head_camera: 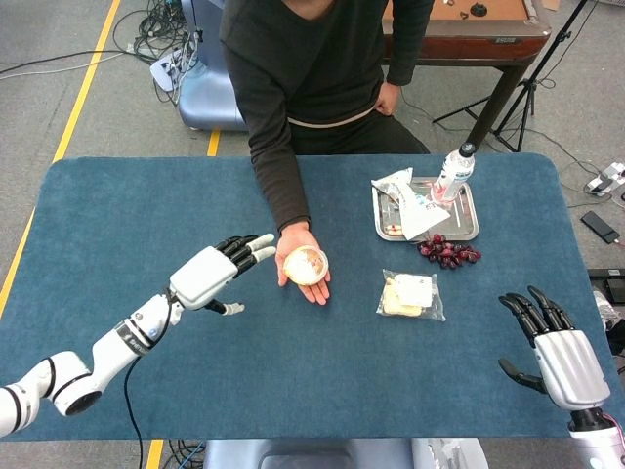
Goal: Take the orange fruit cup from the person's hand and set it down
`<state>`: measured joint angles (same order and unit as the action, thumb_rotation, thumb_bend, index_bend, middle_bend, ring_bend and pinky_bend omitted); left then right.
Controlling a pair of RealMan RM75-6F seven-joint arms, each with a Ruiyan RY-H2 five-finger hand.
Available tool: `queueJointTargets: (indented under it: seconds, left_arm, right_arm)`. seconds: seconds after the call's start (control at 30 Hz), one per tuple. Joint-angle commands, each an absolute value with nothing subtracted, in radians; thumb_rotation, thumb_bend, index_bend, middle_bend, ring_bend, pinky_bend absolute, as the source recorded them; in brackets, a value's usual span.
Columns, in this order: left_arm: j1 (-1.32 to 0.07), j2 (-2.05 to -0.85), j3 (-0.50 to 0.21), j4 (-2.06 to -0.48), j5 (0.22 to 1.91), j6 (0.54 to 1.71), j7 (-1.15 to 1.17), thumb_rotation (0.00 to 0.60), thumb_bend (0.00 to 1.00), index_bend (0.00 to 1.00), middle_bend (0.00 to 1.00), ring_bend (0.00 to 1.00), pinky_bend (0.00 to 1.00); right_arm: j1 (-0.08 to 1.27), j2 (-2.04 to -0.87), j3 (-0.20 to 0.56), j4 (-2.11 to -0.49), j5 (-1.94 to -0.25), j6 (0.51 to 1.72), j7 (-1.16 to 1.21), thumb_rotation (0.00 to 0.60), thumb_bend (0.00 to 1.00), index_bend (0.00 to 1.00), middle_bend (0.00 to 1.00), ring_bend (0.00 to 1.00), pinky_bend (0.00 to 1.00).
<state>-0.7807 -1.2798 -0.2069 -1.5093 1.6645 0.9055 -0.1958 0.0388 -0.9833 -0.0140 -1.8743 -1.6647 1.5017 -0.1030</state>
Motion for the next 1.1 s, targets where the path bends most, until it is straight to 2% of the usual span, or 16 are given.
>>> queueJointTargets:
  seconds: [0.03, 0.5, 0.9, 1.1]
  left_arm:
    - [-0.848, -1.327, -0.234, -1.468, 1.611, 0.837, -0.175, 0.600, 0.17, 0.00, 0.00, 0.00, 0.09]
    - [-1.074, -1.393, -0.271, -1.408, 1.428, 0.566, -0.004, 0.600, 0.17, 0.00, 0.00, 0.00, 0.09]
    - [-1.207, -1.492, -0.271, -1.292, 1.248, 0.464, 0.129, 0.600, 0.17, 0.00, 0.00, 0.00, 0.09]
    - [-1.253, -1.531, -0.245, -1.236, 1.182, 0.439, 0.176, 0.600, 0.17, 0.05, 0.00, 0.00, 0.09]
  right_arm:
    - [0.039, -0.984, -0.014, -1.872, -1.662, 1.500, -0.102, 0.600, 0.15, 0.13, 0.15, 0.00, 0.16]
    - [0.046, -0.986, -0.011, -1.857, -1.646, 1.486, -0.085, 0.600, 0.15, 0.13, 0.15, 0.00, 0.16]
    - [0.030, -0.985, -0.016, -1.826, -1.637, 1.507, -0.045, 0.600, 0.15, 0.13, 0.15, 0.00, 0.16]
    - [0.024, -0.985, -0.016, -1.804, -1.633, 1.515, -0.021, 0.600, 0.15, 0.13, 0.15, 0.00, 0.16]
